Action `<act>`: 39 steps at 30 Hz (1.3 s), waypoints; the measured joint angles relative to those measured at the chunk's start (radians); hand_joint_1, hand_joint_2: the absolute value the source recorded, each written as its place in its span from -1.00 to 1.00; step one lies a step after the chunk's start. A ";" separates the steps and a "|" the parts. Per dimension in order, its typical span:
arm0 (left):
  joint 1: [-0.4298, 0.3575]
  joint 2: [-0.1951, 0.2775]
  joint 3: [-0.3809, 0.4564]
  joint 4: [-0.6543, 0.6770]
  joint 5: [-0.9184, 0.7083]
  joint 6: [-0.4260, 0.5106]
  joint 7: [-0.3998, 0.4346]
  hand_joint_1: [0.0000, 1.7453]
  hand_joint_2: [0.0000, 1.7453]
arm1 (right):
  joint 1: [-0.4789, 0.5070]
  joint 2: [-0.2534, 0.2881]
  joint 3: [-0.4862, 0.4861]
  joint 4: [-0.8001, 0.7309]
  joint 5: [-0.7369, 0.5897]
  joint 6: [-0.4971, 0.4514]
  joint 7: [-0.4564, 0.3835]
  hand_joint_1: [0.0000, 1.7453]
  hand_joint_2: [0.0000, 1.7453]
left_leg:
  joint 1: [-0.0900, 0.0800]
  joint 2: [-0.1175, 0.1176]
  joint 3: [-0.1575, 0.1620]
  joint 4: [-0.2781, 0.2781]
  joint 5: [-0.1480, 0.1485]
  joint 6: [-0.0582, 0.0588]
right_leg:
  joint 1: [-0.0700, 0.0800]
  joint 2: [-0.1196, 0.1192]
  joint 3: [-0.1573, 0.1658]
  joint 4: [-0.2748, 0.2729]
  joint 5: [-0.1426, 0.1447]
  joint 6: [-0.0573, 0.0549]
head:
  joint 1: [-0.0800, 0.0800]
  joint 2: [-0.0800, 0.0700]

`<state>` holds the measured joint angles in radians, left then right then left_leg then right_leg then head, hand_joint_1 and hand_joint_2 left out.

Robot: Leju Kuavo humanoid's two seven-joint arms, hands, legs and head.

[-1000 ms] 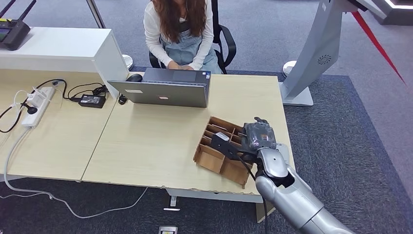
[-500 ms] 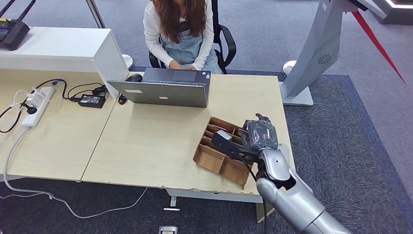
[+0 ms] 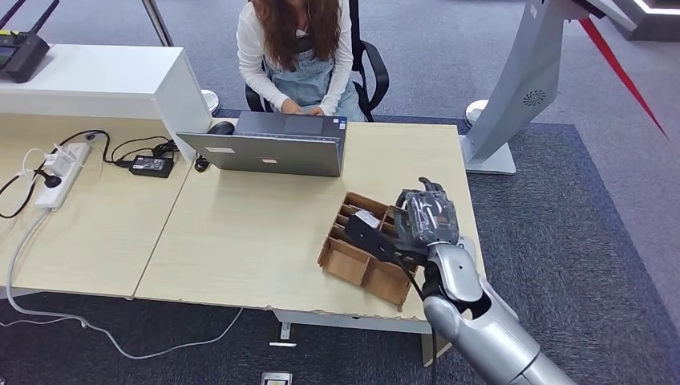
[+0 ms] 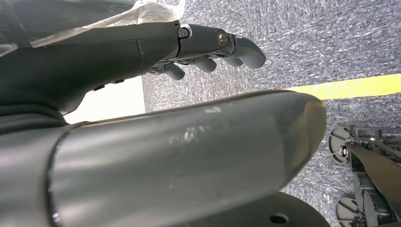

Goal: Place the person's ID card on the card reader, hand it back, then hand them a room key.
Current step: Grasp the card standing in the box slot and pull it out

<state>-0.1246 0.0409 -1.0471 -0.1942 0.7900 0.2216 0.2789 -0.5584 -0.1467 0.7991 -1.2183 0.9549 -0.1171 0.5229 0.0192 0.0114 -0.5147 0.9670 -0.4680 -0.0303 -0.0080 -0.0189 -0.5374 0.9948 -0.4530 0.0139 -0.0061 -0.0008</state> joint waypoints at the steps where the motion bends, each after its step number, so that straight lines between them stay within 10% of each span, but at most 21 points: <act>1: 0.000 0.000 0.000 0.000 0.000 0.000 0.000 -1.00 -1.00 | 0.001 -0.001 -0.002 -0.003 0.001 -0.001 -0.001 1.00 1.00 | 0.000 0.000 0.000 0.000 0.000 0.000 | 0.000 0.000 0.000 0.000 0.000 0.000 | 0.000 0.000; 39: 0.000 -0.007 0.001 0.000 -0.001 0.011 -0.005 -1.00 -1.00 | 0.039 -0.008 -0.063 -0.489 0.084 -0.219 -0.168 1.00 1.00 | 0.000 0.000 0.000 0.000 0.000 0.000 | 0.000 0.000 0.000 0.000 0.000 0.000 | 0.000 0.000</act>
<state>-0.1241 0.0336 -1.0464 -0.1942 0.7890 0.2329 0.2734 -0.5192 -0.1543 0.7357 -1.7069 1.0386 -0.3365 0.3547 0.0191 0.0114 -0.5149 0.9670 -0.4680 -0.0302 -0.0080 -0.0188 -0.5373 0.9948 -0.4530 0.0139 -0.0061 -0.0008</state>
